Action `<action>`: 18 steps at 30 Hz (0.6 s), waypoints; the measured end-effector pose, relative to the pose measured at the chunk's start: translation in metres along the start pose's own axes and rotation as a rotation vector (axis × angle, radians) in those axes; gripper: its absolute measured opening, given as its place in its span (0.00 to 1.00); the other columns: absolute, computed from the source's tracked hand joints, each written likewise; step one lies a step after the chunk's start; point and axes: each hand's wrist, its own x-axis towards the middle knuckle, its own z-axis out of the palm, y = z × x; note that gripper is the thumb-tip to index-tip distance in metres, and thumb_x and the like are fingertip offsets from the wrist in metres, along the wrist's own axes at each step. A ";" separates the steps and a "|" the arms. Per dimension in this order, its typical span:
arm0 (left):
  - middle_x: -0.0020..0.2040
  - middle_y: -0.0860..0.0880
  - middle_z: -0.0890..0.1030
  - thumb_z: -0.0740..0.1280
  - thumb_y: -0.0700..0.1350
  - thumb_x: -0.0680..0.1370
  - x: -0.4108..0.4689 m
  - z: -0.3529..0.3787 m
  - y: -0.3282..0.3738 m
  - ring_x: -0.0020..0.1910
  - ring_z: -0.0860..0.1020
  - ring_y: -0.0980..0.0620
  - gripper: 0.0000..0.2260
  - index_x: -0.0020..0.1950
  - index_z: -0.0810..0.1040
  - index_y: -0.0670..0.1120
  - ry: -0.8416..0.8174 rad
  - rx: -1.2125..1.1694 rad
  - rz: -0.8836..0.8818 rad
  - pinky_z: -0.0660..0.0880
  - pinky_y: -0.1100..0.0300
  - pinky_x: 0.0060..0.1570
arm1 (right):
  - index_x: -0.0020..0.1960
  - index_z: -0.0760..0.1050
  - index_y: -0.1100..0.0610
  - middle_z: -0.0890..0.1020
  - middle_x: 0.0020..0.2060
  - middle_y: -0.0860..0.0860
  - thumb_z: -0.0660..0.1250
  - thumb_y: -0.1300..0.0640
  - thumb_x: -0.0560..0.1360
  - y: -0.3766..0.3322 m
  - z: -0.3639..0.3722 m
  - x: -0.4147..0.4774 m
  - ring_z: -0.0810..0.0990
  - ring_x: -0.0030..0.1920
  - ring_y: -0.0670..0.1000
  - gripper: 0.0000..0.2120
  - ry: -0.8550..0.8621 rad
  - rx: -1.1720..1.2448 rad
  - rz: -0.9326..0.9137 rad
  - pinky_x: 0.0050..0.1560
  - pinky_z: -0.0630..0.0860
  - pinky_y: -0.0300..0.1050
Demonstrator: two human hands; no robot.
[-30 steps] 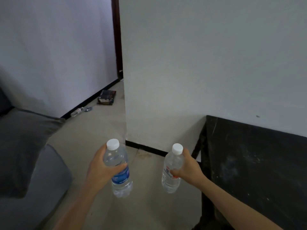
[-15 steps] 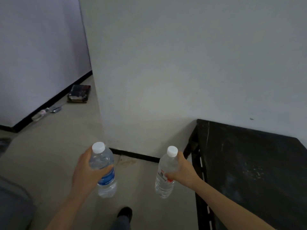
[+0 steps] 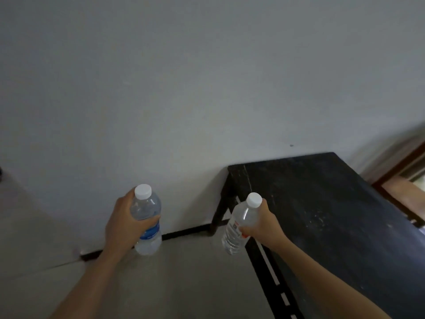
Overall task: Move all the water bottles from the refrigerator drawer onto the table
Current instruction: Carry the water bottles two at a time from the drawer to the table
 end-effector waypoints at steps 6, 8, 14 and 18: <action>0.53 0.49 0.76 0.74 0.58 0.55 0.054 0.072 -0.004 0.51 0.76 0.50 0.36 0.61 0.71 0.52 -0.207 0.011 -0.012 0.72 0.55 0.48 | 0.59 0.57 0.49 0.72 0.47 0.45 0.74 0.60 0.64 0.040 -0.037 0.009 0.75 0.48 0.48 0.32 0.123 0.057 0.162 0.43 0.77 0.42; 0.53 0.48 0.77 0.74 0.58 0.56 0.067 0.100 0.002 0.51 0.76 0.50 0.36 0.62 0.71 0.52 -0.272 0.023 0.008 0.72 0.57 0.46 | 0.57 0.57 0.49 0.72 0.46 0.45 0.74 0.61 0.65 0.054 -0.050 0.014 0.75 0.47 0.47 0.31 0.157 0.080 0.200 0.41 0.76 0.40; 0.55 0.52 0.76 0.77 0.57 0.56 0.108 0.182 0.029 0.53 0.76 0.52 0.38 0.63 0.70 0.52 -0.388 0.024 0.090 0.73 0.57 0.49 | 0.62 0.60 0.52 0.72 0.48 0.47 0.74 0.63 0.65 0.101 -0.090 0.054 0.76 0.48 0.48 0.32 0.223 0.161 0.258 0.39 0.75 0.38; 0.57 0.51 0.73 0.79 0.43 0.62 0.133 0.228 0.055 0.55 0.72 0.53 0.35 0.64 0.68 0.51 -0.345 -0.020 0.130 0.68 0.60 0.51 | 0.63 0.59 0.52 0.73 0.52 0.49 0.74 0.63 0.65 0.122 -0.118 0.091 0.76 0.52 0.51 0.34 0.221 0.213 0.275 0.43 0.78 0.44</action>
